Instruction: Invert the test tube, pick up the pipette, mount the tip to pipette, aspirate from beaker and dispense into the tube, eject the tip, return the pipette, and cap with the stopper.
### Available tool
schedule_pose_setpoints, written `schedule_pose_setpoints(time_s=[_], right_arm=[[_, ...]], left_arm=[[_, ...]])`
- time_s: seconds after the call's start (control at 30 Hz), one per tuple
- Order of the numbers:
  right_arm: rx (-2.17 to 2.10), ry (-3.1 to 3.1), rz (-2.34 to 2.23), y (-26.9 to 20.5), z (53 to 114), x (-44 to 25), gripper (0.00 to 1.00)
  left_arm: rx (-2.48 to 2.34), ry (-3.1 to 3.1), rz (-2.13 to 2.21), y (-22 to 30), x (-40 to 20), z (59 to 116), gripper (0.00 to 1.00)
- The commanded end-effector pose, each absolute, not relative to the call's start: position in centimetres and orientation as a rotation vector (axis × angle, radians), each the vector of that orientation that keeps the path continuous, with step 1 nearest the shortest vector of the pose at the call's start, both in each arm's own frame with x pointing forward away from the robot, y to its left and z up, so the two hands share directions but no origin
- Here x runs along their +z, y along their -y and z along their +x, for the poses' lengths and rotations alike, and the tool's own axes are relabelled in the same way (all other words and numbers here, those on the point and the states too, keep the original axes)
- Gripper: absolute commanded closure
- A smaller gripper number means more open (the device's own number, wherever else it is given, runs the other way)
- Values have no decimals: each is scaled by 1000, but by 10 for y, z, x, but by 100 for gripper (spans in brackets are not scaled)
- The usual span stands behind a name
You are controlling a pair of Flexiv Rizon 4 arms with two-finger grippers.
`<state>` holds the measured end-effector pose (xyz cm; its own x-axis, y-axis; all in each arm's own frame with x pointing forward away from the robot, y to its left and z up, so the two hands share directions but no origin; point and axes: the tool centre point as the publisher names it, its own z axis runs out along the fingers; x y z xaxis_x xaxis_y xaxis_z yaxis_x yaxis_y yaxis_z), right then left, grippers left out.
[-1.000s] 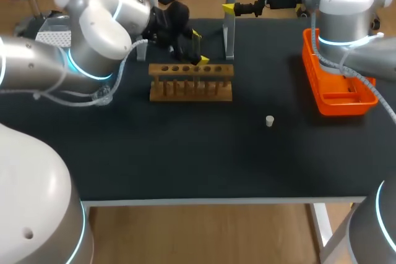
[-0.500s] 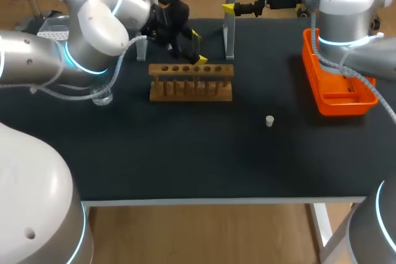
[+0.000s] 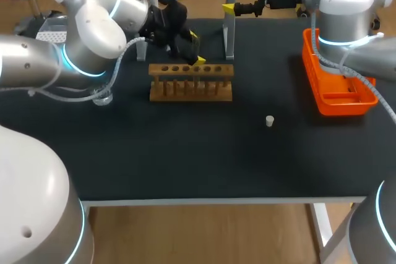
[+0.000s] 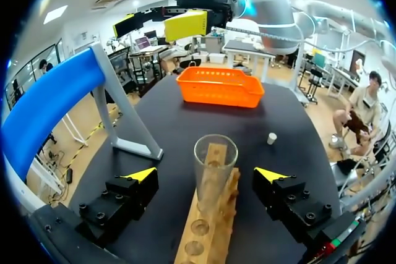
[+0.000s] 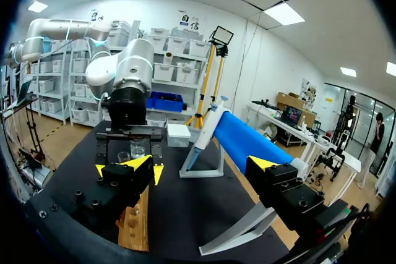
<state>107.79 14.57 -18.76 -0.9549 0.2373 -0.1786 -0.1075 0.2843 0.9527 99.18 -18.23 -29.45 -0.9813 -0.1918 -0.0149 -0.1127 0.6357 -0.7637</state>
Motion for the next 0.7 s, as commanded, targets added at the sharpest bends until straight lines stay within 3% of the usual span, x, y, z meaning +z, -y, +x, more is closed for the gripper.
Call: schedule_pose_setpoints(time_s=[0.03, 0.7], right_arm=[[1721, -2276, 114, -145, 1080, -188, 0], [1721, -2276, 114, -145, 1080, -188, 0]], left_arm=[[-1277, -2760, -254, 181, -295, 991, 0], [-1274, -2763, -250, 180, -295, 991, 0]])
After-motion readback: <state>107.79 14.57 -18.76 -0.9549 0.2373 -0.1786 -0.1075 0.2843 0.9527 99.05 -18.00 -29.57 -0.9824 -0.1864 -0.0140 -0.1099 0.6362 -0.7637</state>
